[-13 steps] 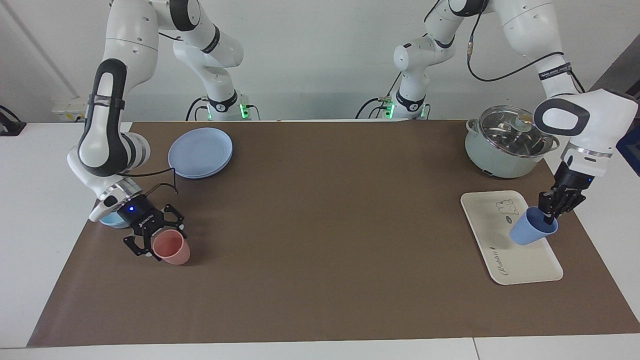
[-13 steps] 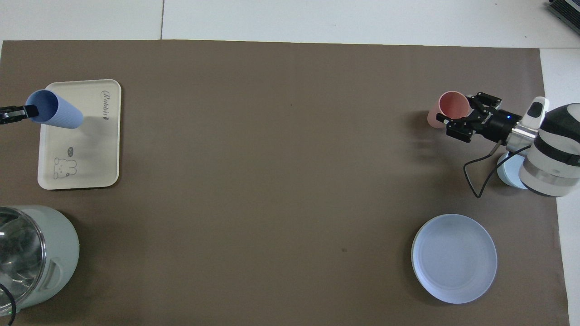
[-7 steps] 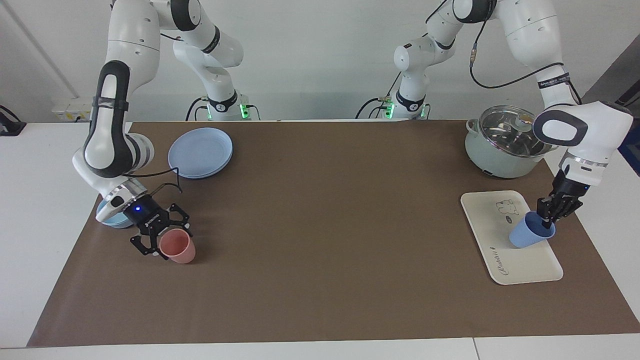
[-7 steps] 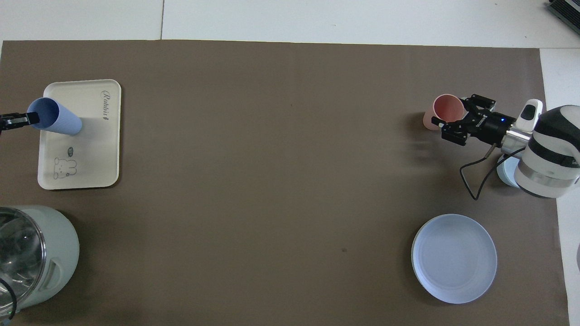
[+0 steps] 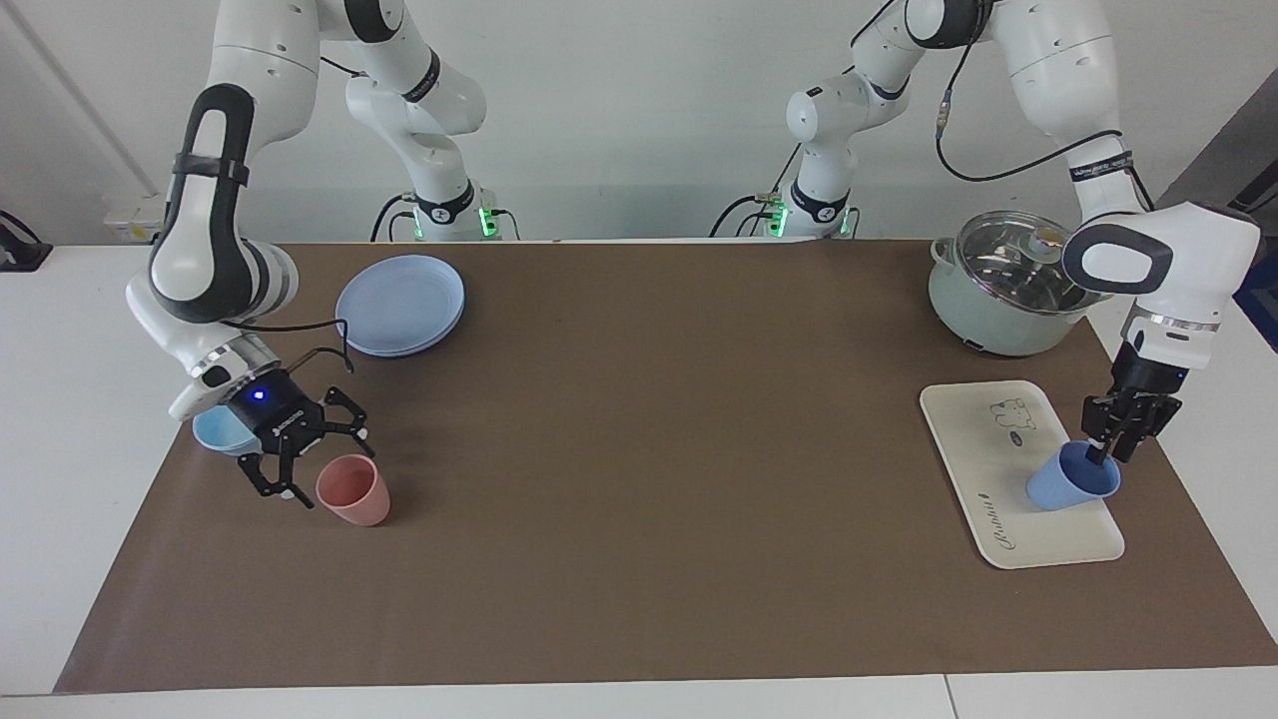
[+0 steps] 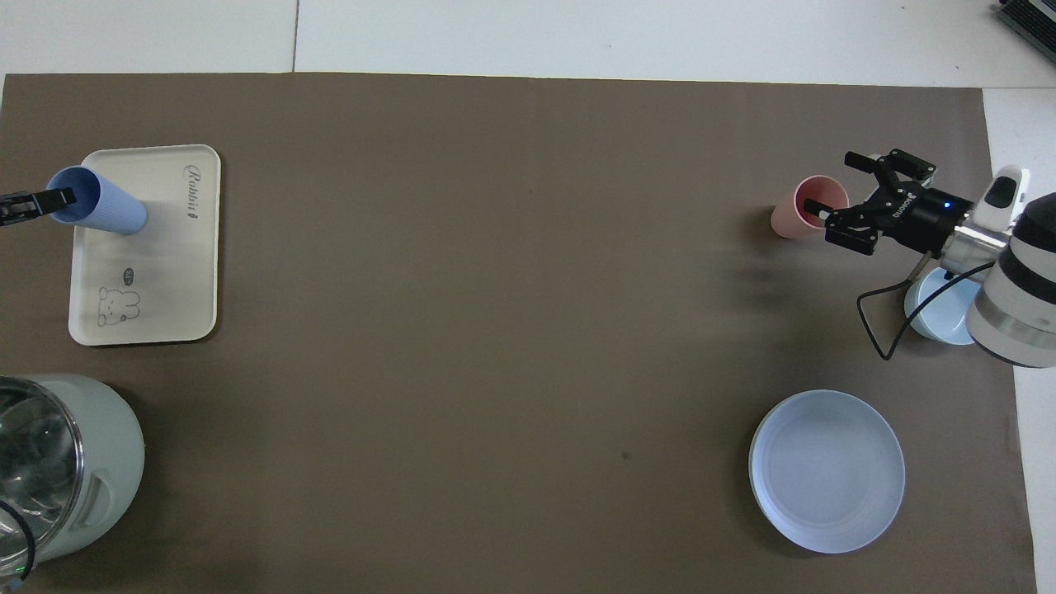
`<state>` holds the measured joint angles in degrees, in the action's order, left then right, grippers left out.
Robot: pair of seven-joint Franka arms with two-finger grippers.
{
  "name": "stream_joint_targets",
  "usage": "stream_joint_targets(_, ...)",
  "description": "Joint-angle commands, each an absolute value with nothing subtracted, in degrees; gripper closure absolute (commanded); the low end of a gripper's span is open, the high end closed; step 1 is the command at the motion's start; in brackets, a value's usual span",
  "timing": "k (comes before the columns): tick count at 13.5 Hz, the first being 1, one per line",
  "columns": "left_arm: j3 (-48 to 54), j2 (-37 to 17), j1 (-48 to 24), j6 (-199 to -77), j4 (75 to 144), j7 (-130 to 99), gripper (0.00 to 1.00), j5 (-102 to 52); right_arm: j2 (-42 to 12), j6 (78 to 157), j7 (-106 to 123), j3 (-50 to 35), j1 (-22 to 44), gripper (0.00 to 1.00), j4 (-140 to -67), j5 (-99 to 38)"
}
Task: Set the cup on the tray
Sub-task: 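Set down the pink cup and open the right gripper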
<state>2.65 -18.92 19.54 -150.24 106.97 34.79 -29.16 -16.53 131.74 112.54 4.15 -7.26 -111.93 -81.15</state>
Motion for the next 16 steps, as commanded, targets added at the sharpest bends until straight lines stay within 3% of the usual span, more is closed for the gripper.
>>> stream_joint_targets(1, 2.64, -19.25, 19.25, -148.29, 103.98, 34.54, 0.19, -30.06, -10.83, 132.36, 105.06, 4.31, -7.29, 0.00, -114.43, -73.78)
stream_joint_targets(5, 1.67, -17.41, 19.07, -126.54, 94.16, 29.91, 0.17, -27.96, -4.50, 131.31, 88.98, 4.48, -8.00, 0.00, -113.91, -51.12)
stream_joint_targets(9, 2.11, -16.79, 15.84, -101.05, 79.66, 17.25, 0.17, -13.90, 1.92, 128.77, 67.31, 3.52, -6.86, 0.00, -113.73, -25.64)
stream_joint_targets(12, 2.11, -12.24, 8.38, -94.41, 78.49, 14.07, 0.05, -5.22, 5.18, 124.73, 46.21, 2.73, -2.91, 0.00, -113.82, -10.95)
stream_joint_targets(16, 2.37, -7.83, 0.10, -85.53, 79.10, 10.22, 0.05, 3.07, 6.94, 117.44, 17.64, 2.64, 5.16, 0.00, -113.73, -0.20)
